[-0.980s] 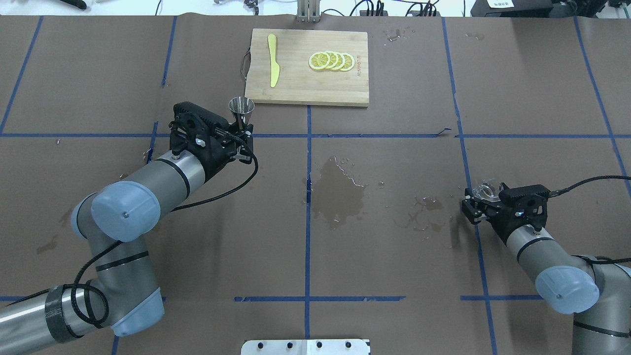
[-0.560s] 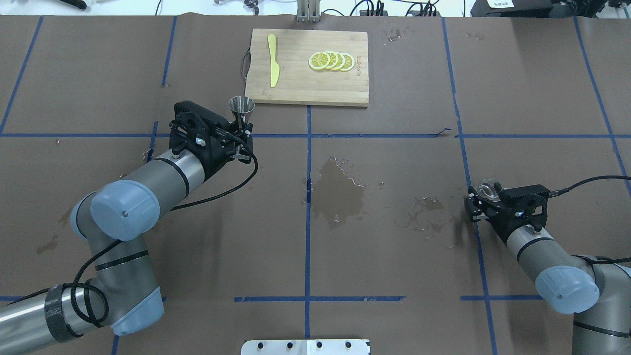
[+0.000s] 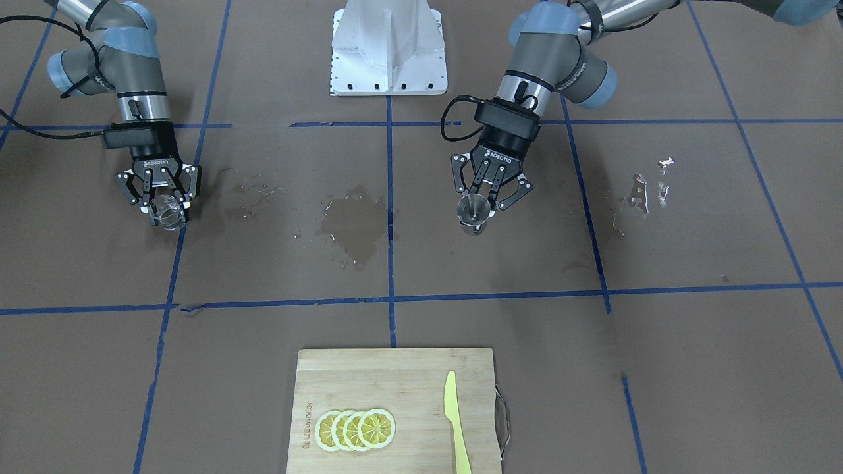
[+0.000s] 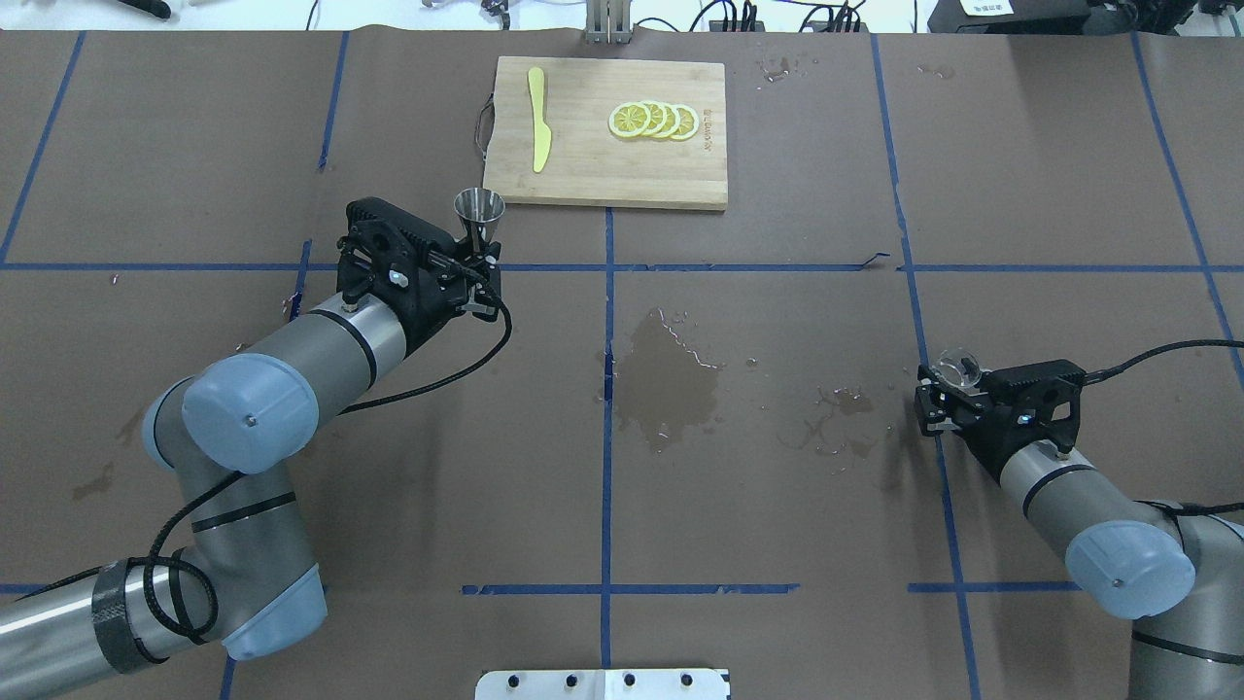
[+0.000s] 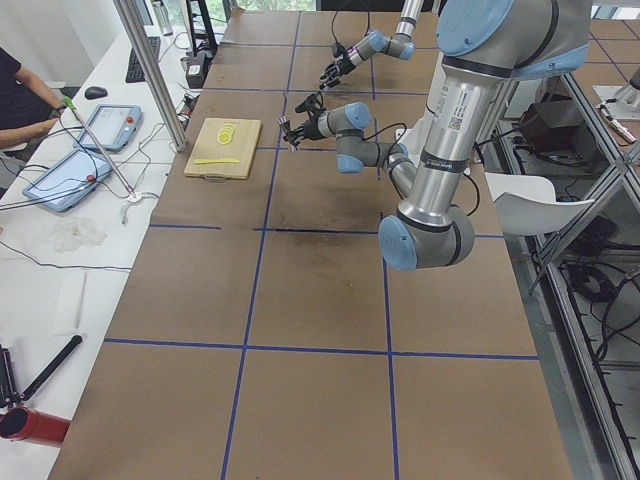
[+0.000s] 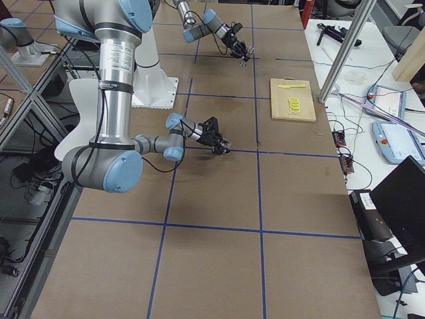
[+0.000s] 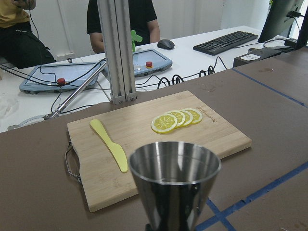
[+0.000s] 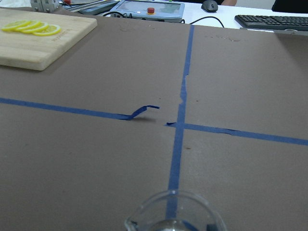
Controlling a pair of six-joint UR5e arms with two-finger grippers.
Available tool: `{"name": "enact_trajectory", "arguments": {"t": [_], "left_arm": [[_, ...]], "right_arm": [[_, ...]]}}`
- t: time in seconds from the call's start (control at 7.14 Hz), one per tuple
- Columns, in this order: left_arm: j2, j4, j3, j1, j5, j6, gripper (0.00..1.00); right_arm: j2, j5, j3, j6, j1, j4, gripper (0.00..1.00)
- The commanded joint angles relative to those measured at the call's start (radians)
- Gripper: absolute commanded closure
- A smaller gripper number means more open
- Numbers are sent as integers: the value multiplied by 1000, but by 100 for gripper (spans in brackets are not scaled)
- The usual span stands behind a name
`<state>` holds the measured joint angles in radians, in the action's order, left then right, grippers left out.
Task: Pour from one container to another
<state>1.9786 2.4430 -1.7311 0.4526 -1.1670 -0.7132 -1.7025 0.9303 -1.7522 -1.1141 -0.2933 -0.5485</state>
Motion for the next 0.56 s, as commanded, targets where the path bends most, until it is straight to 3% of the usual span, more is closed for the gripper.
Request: {"name": "enact_trajectory", "arguments": {"t": [0.0,0.28,0.42], "left_arm": [[14,-1,8,0,0,0,100],[80,1,53,-11,-43,24,100],[92,2,54,-11,-74,102,100]], "right_arm": [[-2,38,-46,58,-27,15,100],[10,70,-99,308,-62,7,100],[56,185,-127,406,-117,-16,100]]}}
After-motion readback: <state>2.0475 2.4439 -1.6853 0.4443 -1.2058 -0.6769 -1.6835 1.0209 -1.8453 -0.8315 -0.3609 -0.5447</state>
